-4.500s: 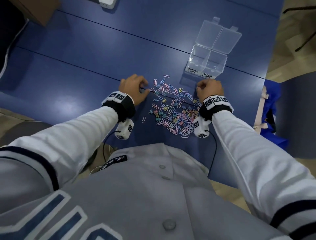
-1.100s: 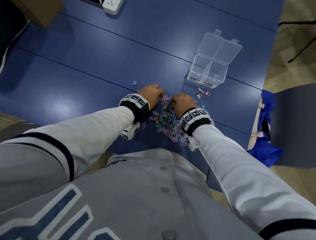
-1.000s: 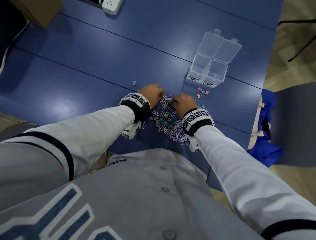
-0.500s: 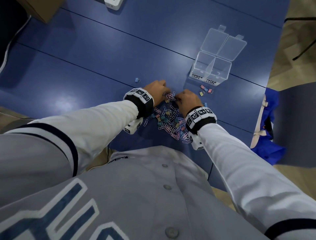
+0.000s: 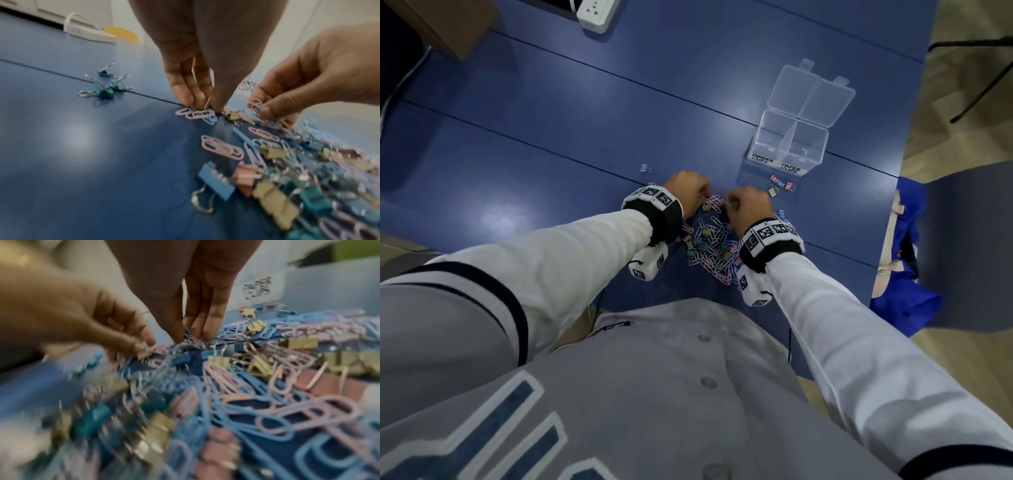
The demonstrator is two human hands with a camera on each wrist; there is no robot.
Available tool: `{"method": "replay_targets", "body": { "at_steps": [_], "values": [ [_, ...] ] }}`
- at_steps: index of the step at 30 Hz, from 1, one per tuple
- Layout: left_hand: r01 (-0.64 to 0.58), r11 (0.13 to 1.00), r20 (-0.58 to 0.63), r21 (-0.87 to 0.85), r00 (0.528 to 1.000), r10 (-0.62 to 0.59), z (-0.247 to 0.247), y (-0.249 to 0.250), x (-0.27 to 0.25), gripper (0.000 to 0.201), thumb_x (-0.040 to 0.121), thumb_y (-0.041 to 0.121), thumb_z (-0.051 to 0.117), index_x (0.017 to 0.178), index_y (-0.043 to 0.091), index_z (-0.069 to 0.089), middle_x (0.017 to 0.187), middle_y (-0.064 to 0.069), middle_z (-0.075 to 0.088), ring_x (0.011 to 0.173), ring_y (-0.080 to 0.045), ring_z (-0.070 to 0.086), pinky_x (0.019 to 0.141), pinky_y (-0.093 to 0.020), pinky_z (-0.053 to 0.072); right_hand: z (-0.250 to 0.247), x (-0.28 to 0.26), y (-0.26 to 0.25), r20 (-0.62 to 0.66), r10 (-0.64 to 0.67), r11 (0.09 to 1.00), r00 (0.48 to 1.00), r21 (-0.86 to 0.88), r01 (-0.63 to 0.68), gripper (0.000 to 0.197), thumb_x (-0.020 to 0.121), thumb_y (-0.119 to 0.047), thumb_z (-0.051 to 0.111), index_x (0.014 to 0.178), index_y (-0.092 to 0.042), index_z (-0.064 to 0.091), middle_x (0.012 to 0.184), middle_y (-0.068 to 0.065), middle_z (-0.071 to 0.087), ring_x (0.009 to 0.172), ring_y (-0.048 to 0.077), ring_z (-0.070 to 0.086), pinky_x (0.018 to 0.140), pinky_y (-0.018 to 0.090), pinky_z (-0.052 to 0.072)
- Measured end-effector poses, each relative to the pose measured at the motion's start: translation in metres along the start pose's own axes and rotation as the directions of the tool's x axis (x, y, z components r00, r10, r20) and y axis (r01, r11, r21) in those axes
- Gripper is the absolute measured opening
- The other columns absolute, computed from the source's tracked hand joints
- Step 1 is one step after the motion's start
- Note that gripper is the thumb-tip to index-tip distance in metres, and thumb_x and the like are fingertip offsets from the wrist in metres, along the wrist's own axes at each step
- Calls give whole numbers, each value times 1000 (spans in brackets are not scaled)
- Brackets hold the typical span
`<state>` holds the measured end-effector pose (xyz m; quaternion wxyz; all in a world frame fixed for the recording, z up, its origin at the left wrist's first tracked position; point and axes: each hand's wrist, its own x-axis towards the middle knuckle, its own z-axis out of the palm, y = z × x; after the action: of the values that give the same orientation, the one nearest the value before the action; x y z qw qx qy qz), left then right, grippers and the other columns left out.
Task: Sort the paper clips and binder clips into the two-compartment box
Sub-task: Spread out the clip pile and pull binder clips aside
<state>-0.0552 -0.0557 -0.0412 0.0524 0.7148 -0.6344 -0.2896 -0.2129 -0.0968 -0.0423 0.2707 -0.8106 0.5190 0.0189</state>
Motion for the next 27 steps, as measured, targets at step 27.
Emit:
{"method": "replay_targets", "body": {
  "at_steps": [27],
  "values": [
    [-96, 883, -286, -459, 957, -45, -62, 131, 124, 14, 79, 13, 69, 91, 17, 73, 62, 15, 56, 60, -4, 54, 59, -2, 42, -117, 68, 86, -202, 484, 741, 851, 612, -276, 22, 71, -21, 77, 93, -17, 77, 78, 2, 73, 63, 11, 65, 75, 26, 58]
  ]
}}
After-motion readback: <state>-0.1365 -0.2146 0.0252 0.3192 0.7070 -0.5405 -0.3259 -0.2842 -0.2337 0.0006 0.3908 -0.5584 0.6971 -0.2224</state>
